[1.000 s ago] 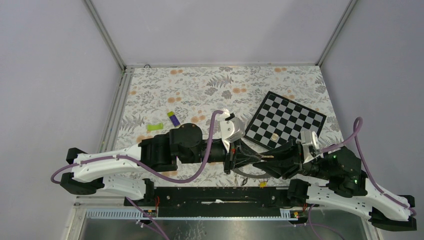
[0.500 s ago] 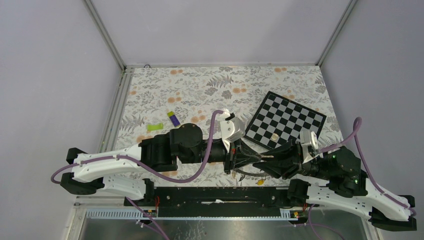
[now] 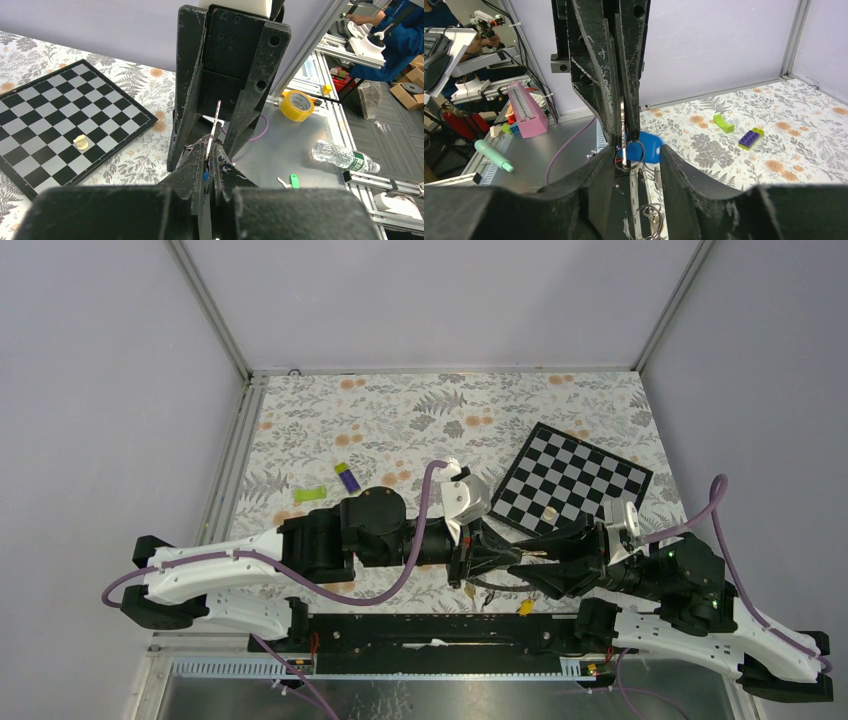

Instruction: Remove the keys from the keyring

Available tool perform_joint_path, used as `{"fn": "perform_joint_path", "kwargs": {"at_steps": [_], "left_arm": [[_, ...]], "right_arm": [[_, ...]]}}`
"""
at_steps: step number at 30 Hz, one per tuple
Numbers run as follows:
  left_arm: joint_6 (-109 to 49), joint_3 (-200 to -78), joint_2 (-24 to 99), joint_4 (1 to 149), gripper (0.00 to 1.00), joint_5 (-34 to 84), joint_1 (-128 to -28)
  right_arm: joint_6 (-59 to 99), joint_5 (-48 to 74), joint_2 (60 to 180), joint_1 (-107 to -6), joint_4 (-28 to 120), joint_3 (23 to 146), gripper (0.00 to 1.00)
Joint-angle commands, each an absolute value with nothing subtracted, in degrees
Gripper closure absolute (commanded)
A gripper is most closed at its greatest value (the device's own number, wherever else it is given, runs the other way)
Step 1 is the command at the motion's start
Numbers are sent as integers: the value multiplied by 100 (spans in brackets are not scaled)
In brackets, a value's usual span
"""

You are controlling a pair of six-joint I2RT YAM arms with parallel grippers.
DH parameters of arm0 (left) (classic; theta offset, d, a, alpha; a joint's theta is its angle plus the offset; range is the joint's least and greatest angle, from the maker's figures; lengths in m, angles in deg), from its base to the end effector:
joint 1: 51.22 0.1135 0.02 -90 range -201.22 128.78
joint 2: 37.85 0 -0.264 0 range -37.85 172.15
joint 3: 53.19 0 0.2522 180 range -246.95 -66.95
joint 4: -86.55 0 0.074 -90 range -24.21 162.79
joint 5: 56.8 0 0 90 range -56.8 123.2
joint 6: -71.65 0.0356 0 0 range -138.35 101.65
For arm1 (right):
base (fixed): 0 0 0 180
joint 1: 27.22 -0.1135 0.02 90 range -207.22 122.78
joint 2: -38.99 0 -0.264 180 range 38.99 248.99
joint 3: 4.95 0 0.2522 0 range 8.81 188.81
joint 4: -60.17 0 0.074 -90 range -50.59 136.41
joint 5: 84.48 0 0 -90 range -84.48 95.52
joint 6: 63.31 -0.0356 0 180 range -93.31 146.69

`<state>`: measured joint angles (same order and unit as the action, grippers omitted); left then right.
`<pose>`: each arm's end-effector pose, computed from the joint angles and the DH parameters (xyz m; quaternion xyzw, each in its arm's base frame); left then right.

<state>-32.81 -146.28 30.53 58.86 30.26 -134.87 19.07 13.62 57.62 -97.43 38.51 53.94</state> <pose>0.0271 -0.2598 0.4587 0.4262 0.5868 -0.5321 0.4370 0.0176 0.0636 0.3957 -0.3514 0.4676 0.5409 0.6044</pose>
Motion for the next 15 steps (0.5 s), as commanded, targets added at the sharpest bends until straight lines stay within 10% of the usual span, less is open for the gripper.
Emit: {"fn": "perform_joint_path", "kwargs": {"at_steps": [1, 15], "left_arm": [[-3281, -14727, 2921, 6244, 100, 2975, -13489], [-3254, -14794, 2912, 6227, 100, 2850, -13489]], "right_arm": [[1900, 1192, 5672, -9762, 4073, 5402, 51], [1885, 1923, 5847, -9762, 3998, 5405, 45]]}}
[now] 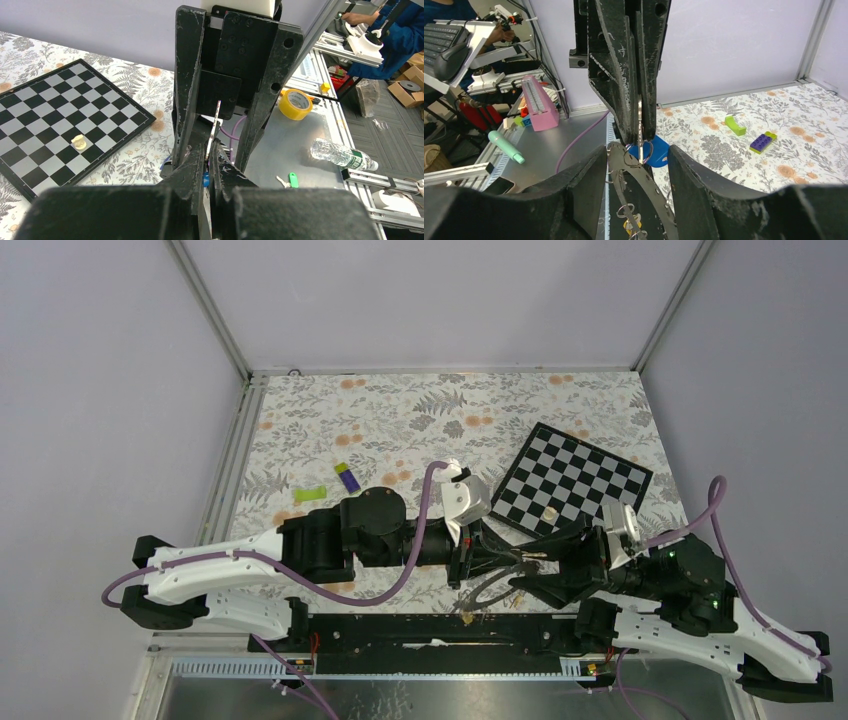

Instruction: Remove the keys from the keyring

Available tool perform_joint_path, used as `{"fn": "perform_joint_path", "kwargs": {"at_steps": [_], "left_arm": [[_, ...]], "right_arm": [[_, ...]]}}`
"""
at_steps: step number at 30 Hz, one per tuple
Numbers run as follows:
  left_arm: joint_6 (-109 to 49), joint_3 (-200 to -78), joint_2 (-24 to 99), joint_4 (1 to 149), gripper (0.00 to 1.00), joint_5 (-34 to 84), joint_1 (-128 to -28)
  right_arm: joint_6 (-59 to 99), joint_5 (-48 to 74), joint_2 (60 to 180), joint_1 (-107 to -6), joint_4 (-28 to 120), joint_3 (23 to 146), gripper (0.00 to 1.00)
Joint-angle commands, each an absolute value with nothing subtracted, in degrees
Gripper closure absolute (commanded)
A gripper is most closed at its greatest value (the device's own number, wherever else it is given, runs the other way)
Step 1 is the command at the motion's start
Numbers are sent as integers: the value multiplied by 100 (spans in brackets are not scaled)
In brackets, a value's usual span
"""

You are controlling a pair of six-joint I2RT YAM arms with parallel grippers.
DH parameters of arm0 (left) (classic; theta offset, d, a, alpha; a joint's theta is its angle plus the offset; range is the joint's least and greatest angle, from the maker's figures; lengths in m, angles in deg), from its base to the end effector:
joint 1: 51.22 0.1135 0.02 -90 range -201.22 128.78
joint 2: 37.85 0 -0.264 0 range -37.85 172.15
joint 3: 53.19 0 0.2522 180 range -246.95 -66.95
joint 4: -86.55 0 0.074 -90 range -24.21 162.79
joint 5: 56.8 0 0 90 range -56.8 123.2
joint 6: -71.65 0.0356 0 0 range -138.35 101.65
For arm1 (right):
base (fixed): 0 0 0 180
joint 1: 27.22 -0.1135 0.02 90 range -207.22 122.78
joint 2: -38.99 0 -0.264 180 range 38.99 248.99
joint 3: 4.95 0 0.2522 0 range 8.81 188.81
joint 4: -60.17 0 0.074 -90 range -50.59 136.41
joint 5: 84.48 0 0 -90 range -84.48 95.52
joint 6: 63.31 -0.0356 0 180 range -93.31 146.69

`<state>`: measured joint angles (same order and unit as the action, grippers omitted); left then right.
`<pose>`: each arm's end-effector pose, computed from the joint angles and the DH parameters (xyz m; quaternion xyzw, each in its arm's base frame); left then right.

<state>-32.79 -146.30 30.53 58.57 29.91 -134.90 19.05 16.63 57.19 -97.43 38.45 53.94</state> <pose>0.0267 -0.2598 0.4582 0.4290 0.5867 -0.5322 0.4341 0.0150 0.0620 0.3958 -0.3676 0.4532 0.5528 0.5949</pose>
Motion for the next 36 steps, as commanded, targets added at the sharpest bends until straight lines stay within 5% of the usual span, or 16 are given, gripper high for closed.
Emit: {"fn": "perform_joint_path", "kwargs": {"at_steps": [1, 12, 36], "left_arm": [[-3250, -14810, 2917, 6220, 100, 2840, -13489], [-3232, -14849, 2851, 6215, 100, 2814, -13489], [-3355, -14762, 2705, 6447, 100, 2683, -13489]], "right_arm": [[1884, 1945, 5853, -9762, 3992, 5392, 46], [1873, 1927, 5823, -9762, 3849, 5342, 50], [2361, 2020, 5843, -9762, 3753, 5777, 31]]}}
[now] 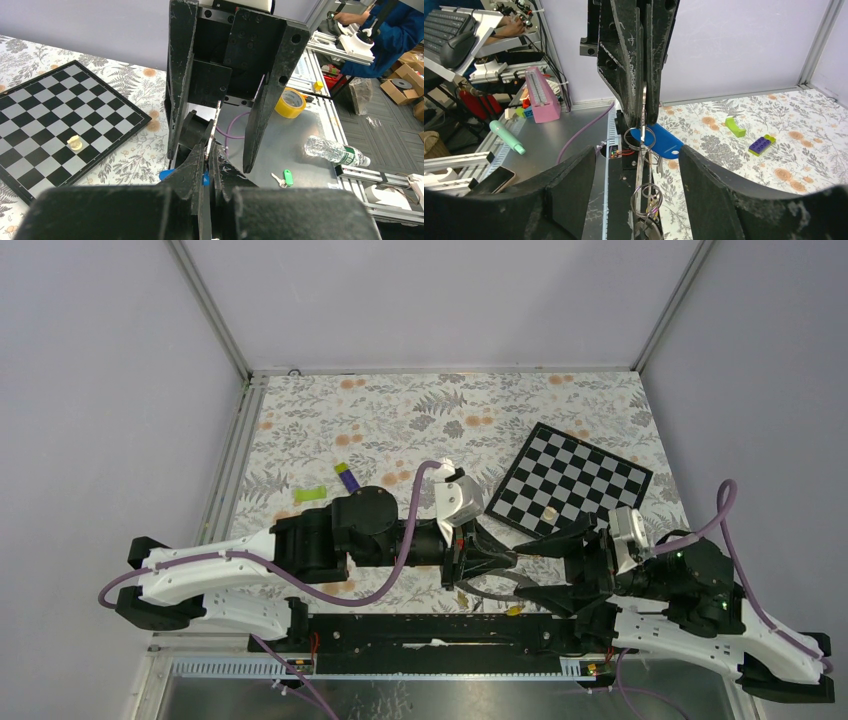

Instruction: Remove the keys from the keyring

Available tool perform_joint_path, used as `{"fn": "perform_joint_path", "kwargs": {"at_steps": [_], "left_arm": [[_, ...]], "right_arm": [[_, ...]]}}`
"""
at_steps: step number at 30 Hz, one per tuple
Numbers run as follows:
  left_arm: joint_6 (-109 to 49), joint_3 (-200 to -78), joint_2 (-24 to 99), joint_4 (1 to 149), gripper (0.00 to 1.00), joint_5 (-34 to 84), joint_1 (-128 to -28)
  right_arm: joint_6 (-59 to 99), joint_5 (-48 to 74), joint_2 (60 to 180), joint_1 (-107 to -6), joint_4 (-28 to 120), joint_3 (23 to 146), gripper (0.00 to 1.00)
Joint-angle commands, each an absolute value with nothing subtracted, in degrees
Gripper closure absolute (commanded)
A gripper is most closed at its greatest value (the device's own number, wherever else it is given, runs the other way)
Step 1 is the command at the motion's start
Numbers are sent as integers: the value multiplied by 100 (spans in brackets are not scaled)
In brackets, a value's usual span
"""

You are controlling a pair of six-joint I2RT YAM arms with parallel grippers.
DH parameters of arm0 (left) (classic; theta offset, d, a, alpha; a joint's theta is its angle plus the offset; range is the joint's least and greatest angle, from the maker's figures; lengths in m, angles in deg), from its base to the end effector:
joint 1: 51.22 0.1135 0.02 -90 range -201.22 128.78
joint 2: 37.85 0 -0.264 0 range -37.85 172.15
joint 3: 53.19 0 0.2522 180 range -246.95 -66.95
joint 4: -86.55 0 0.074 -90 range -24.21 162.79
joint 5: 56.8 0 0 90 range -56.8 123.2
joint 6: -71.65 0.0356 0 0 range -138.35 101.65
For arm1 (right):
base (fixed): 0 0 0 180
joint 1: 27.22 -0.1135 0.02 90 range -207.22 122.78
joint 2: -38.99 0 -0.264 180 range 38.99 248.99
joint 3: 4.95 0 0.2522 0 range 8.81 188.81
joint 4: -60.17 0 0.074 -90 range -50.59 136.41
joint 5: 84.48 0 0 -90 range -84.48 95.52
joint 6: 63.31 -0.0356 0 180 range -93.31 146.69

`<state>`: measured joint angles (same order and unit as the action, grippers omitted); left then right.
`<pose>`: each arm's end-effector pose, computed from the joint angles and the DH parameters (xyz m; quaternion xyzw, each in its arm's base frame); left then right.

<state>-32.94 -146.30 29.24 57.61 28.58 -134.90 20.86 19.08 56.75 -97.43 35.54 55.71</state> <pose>0.0250 -0.2520 0.4617 0.4336 0.5809 -0.5396 0.4282 0.0113 0.0560 0.3998 -0.3909 0.4414 0.5502 0.5914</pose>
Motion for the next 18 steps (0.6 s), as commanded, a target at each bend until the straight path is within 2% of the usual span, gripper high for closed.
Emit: {"fn": "perform_joint_path", "kwargs": {"at_steps": [1, 18], "left_arm": [[-3355, -14761, 2702, 6457, 100, 2691, -13489], [-3389, -14763, 2661, 6523, 100, 2908, -13489]], "right_arm": [[2400, 1987, 5875, -9762, 3795, 5771, 31], [3151, 1955, 6019, -9762, 4197, 5685, 43]]}}
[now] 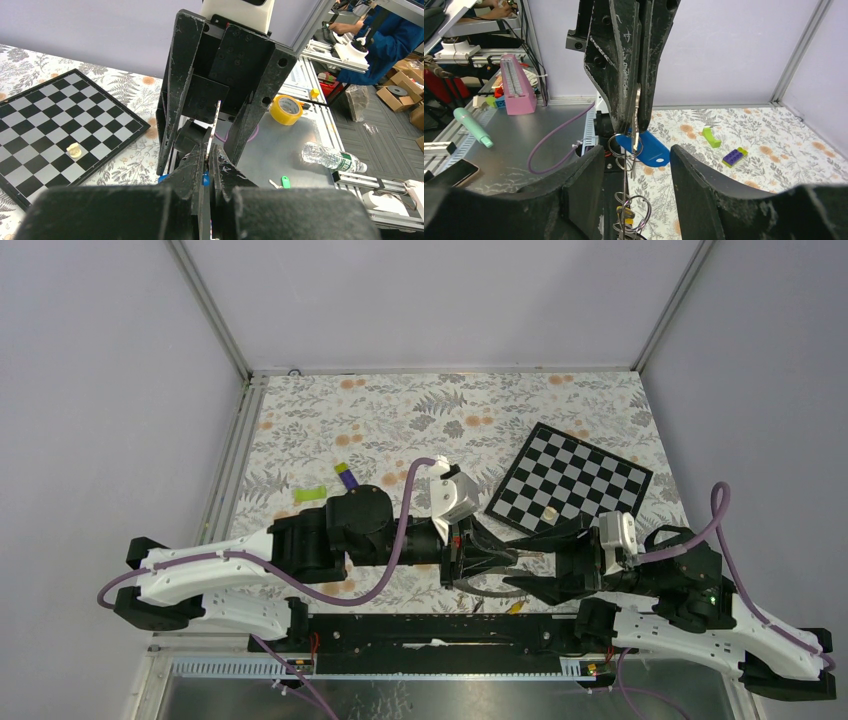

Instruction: Remove the keys from the keyring

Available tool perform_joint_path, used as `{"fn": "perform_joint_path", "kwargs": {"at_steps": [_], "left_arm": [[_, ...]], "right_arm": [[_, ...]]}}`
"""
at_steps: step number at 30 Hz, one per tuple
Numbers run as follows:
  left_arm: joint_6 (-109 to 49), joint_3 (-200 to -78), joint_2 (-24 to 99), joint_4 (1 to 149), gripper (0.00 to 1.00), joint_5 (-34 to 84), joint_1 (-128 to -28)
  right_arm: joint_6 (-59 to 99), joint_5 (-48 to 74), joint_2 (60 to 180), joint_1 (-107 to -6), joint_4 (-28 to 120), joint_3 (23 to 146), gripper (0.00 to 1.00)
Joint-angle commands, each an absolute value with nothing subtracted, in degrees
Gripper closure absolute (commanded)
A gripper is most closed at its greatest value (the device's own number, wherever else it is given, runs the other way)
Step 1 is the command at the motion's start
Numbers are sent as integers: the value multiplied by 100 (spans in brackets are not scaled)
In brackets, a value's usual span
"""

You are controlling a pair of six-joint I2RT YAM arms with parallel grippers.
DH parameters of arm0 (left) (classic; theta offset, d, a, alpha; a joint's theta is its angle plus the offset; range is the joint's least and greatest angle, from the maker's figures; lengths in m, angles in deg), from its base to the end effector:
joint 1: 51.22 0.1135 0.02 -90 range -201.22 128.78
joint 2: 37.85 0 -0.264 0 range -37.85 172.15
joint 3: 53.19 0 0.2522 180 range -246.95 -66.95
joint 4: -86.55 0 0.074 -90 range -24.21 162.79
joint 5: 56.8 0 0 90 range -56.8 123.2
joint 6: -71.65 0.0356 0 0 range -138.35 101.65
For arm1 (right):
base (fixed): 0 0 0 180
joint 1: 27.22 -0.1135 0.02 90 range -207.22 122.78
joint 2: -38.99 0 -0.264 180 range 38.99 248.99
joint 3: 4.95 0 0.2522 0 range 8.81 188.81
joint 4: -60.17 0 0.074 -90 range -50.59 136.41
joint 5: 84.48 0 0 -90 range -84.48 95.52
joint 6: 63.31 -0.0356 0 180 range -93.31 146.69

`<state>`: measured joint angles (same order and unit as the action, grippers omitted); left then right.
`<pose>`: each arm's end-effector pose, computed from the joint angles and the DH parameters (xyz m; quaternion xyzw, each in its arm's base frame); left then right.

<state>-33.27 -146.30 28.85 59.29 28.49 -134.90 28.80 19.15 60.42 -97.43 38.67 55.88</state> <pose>0.0247 -0.2497 0.4665 0.4257 0.5711 -0.5507 0.4351 0.0166 0.0710 0.4034 -0.4222 0.4152 0.5074 0.6261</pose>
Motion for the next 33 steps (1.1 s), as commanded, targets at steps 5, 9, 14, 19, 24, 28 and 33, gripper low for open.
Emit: {"fn": "perform_joint_path", "kwargs": {"at_steps": [5, 9, 14, 19, 24, 28, 33], "left_arm": [[-3399, -14792, 2666, 6541, 100, 3102, -13489], [-3386, -14863, 2707, 6475, 100, 3131, -13489], [-3391, -14866, 2707, 6489, 100, 3165, -13482], [-3408, -14851, 2711, 6492, 100, 3141, -13480], [-3434, -14860, 2736, 6501, 100, 2996, -13480], [-3442, -14870, 2760, 6482, 100, 2888, -13480], [-3434, -14901, 2796, 6471, 100, 2778, -13480]], "right_arm": [[3342, 1920, 6105, -9762, 4126, 5782, 44], [3463, 1888, 6075, -9762, 4121, 5800, 44], [3487, 1903, 6071, -9762, 4110, 5787, 46], [3490, 1935, 6126, -9764, 4155, 5769, 47], [3530, 1943, 6123, -9762, 4201, 5718, 46], [3509, 1999, 6146, -9764, 4227, 5711, 45], [3482, 2090, 6198, -9762, 4263, 5728, 43]]}}
